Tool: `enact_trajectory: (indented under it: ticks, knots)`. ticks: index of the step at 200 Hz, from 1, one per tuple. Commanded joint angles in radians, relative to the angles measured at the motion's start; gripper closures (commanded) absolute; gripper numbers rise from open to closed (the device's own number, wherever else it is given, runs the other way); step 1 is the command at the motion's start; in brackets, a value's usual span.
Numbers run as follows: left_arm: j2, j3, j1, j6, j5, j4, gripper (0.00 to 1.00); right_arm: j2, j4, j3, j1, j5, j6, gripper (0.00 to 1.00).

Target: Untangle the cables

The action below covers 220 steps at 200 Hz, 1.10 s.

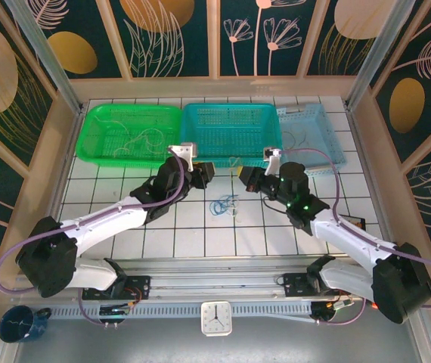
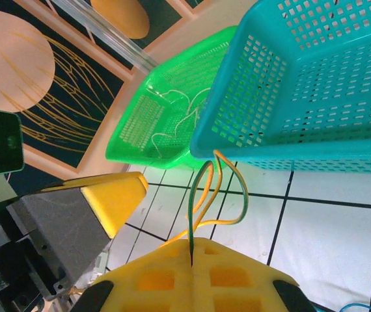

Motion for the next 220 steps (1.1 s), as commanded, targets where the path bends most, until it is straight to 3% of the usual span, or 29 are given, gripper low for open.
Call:
enact_trajectory:
  ticks: [1,39,110,195,220]
  knots:
    - [-0.019,-0.019,0.005,-0.024,0.092,0.088,0.49,-0.022,-0.019,0.013,-0.008,-0.044,-0.04,1.0]
    - [-0.022,-0.071,0.059,-0.168,0.262,0.236,0.33,-0.026,-0.017,0.022,-0.009,-0.079,-0.047,1.0]
    - [0.013,-0.13,0.107,-0.334,0.526,0.486,0.42,-0.026,-0.013,0.02,-0.008,-0.07,-0.036,1.0]
    - [0.082,-0.166,0.066,-0.397,0.568,0.563,0.47,-0.016,0.002,0.025,-0.009,-0.069,-0.028,1.0]
    - [0.107,-0.15,0.053,-0.398,0.563,0.573,0.53,-0.015,0.001,0.025,-0.01,-0.067,-0.027,1.0]
